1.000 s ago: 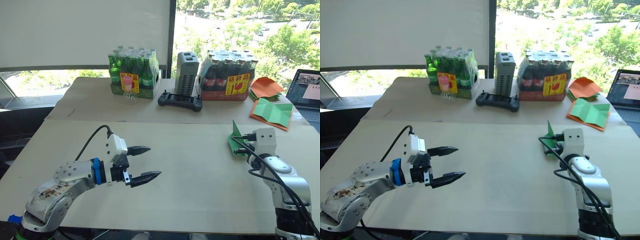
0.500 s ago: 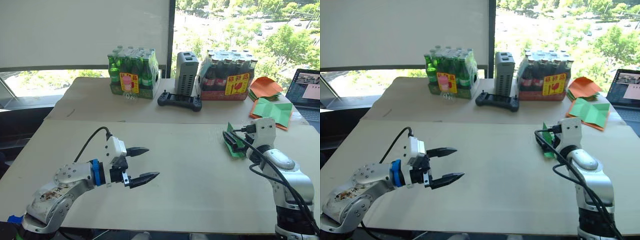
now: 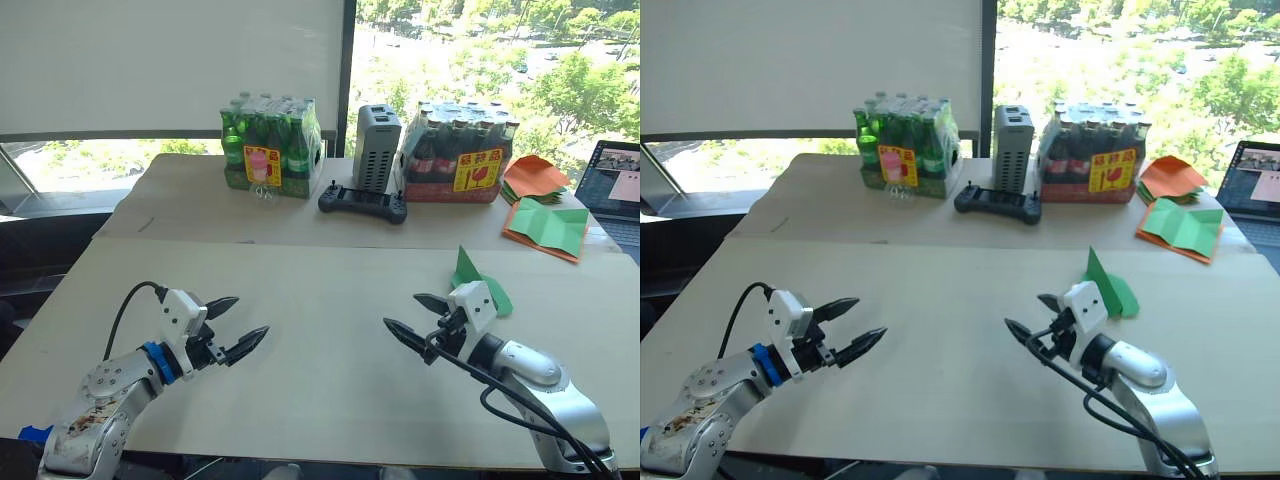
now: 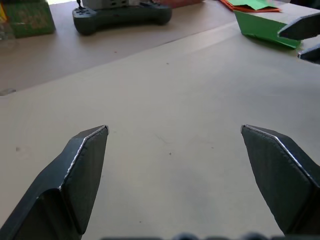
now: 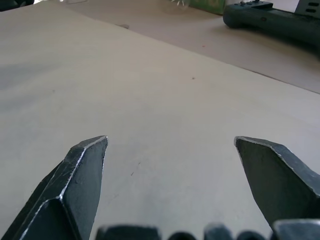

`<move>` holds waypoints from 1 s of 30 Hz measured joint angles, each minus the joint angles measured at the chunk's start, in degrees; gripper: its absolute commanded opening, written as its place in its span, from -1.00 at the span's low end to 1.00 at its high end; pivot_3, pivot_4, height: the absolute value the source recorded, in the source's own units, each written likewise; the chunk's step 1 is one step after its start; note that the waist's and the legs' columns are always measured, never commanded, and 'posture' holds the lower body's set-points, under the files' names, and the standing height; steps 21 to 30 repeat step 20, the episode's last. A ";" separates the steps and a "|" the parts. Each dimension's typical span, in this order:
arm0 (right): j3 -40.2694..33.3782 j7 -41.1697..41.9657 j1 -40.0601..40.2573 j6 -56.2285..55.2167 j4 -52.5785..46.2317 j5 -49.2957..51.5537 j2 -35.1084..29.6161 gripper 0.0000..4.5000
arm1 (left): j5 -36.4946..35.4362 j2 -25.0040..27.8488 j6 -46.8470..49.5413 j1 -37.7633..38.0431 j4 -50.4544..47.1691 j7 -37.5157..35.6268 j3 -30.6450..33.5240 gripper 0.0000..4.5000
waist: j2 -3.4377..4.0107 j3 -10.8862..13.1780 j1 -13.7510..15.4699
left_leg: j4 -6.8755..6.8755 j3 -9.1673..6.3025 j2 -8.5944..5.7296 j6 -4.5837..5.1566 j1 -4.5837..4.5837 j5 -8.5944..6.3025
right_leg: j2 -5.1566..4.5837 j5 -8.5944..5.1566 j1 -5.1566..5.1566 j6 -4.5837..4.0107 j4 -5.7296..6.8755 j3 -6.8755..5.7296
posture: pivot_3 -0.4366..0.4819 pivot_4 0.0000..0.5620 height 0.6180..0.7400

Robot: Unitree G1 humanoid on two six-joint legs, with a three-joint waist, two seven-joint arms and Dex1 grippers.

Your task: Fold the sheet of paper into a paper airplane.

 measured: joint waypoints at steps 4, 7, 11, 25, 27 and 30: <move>-0.01 0.05 -0.08 -2.69 2.64 -1.51 0.00 0.99 | 0.19 -0.54 -0.02 0.36 0.44 0.01 0.01 1.00 | 0.00 0.00 -0.15 | -0.02 -0.01 0.02 -0.01 0.00 0.00 | 0.02 0.00 -0.04 0.00 0.05 0.00 | -0.05 -0.47 -0.07; -0.01 -0.05 -0.49 -3.62 3.11 -1.86 0.03 0.99 | 0.21 -0.54 -0.03 0.36 0.44 -0.03 0.06 1.00 | 0.00 0.00 -0.11 | -0.01 -0.01 0.01 0.00 -0.01 0.00 | 0.01 0.00 -0.03 0.00 0.05 0.00 | -0.05 -0.47 -0.07; -0.02 -0.38 -1.19 -4.11 3.84 -2.08 0.05 0.99 | 0.19 -0.53 -0.03 0.17 0.44 -0.08 0.12 1.00 | 0.00 0.00 -0.08 | -0.01 -0.02 0.01 0.00 -0.01 0.00 | 0.01 0.00 -0.04 0.00 0.05 -0.01 | -0.05 -0.47 -0.07; -0.02 -0.59 -1.45 -4.66 4.18 -2.18 0.05 0.99 | 0.05 -0.33 0.07 -0.81 0.45 -0.71 0.11 1.00 | 0.00 0.00 -0.10 | -0.01 -0.02 0.01 0.00 -0.01 0.00 | 0.01 0.00 -0.04 0.00 0.05 -0.01 | -0.05 -0.47 -0.07; -0.02 -0.59 -1.45 -4.66 4.18 -2.18 0.05 0.99 | 0.05 -0.33 0.07 -0.81 0.45 -0.71 0.11 1.00 | 0.00 0.00 -0.10 | -0.01 -0.02 0.01 0.00 -0.01 0.00 | 0.01 0.00 -0.04 0.00 0.05 -0.01 | -0.05 -0.47 -0.07; -0.02 -0.59 -1.45 -4.66 4.18 -2.18 0.05 0.99 | 0.05 -0.33 0.07 -0.81 0.45 -0.71 0.11 1.00 | 0.00 0.00 -0.10 | -0.01 -0.02 0.01 0.00 -0.01 0.00 | 0.01 0.00 -0.04 0.00 0.05 -0.01 | -0.05 -0.47 -0.07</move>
